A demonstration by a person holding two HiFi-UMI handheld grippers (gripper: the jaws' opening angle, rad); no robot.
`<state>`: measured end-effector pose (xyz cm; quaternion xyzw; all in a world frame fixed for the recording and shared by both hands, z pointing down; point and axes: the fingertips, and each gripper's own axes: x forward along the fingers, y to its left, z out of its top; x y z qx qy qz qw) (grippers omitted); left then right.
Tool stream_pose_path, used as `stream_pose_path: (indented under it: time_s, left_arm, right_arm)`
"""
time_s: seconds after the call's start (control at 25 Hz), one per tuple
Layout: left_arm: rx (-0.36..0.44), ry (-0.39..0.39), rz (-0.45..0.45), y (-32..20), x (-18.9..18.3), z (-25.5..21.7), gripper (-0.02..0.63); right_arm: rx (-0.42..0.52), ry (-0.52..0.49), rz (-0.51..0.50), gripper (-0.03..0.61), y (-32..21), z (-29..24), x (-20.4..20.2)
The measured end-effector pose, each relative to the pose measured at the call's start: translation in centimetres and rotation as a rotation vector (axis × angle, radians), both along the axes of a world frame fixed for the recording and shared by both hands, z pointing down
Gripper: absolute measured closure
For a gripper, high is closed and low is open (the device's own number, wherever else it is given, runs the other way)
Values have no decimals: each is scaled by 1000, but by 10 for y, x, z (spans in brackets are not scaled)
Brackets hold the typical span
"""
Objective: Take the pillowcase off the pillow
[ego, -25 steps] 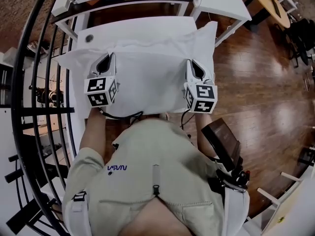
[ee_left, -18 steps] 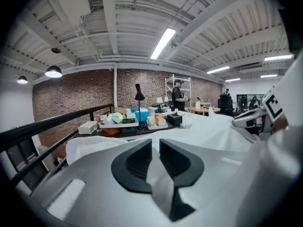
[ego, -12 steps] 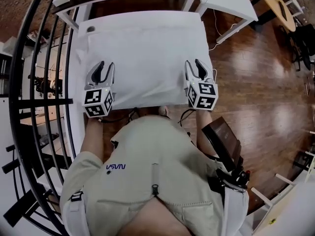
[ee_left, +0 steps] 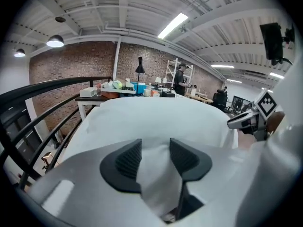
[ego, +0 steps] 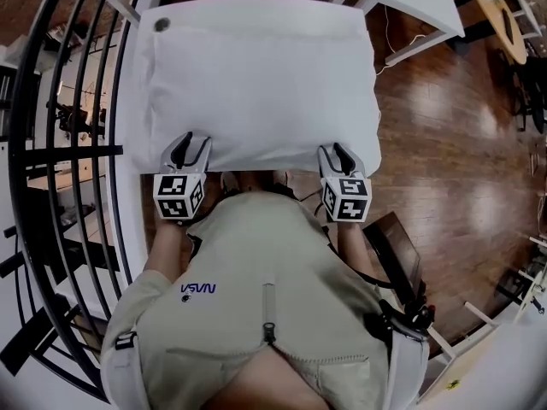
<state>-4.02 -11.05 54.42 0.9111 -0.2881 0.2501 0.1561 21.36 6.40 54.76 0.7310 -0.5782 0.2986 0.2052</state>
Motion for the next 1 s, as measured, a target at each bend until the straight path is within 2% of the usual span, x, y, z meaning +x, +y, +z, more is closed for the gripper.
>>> stream_pose_path:
  time_s: [0.16, 0.56, 1.0]
  left_arm:
    - [12, -26, 17, -16, 14, 12, 413]
    - [62, -34, -4, -70, 39, 7, 411]
    - [114, -84, -31, -77, 46, 9, 413]
  right_arm:
    - [8, 20, 17, 426, -29, 15, 11]
    - [59, 81, 0, 428, -95, 8, 39]
    - [91, 48, -25, 428, -89, 11, 39]
